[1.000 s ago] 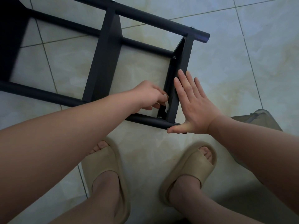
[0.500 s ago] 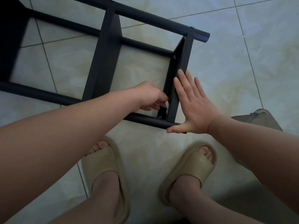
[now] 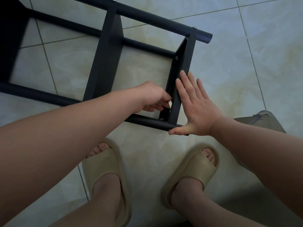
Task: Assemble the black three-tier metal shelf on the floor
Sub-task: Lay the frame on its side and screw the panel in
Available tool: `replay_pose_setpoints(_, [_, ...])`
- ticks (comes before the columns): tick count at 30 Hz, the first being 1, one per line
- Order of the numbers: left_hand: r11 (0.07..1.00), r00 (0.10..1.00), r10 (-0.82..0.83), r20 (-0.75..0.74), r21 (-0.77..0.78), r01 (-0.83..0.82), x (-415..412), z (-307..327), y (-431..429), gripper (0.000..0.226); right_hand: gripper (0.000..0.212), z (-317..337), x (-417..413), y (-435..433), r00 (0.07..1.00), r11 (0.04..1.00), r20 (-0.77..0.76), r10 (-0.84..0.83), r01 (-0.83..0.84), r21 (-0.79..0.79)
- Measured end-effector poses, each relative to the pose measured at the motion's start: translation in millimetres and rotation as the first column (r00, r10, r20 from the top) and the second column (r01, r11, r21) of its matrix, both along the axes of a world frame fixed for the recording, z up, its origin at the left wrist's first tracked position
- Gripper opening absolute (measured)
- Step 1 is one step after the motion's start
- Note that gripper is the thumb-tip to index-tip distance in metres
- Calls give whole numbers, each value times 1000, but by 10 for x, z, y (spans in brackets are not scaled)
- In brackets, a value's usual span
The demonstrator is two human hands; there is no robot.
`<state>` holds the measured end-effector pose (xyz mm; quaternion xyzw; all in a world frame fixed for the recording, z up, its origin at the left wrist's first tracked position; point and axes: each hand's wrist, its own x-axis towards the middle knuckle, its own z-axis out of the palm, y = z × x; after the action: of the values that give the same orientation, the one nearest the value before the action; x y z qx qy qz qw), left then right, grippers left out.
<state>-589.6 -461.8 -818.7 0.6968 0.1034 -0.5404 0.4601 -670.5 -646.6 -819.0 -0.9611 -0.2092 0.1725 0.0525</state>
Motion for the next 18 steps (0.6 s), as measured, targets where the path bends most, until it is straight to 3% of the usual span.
replay_pose_setpoints(9, [999,998,-41,39,30,40,-5,26,12,15,140,13,3,8,1000,1000,-14,-6,6,-1])
replay_pose_setpoints(14, [999,999,33,33,-31,-32,-3,20,-3,12,141,16,5,9,1000,1000,-11,-6,6,-2])
replay_pose_setpoints(18, [999,997,-26,66,-16,28,-19,16,-7,7,140,13,4,5,1000,1000,-13,-5,5,-3])
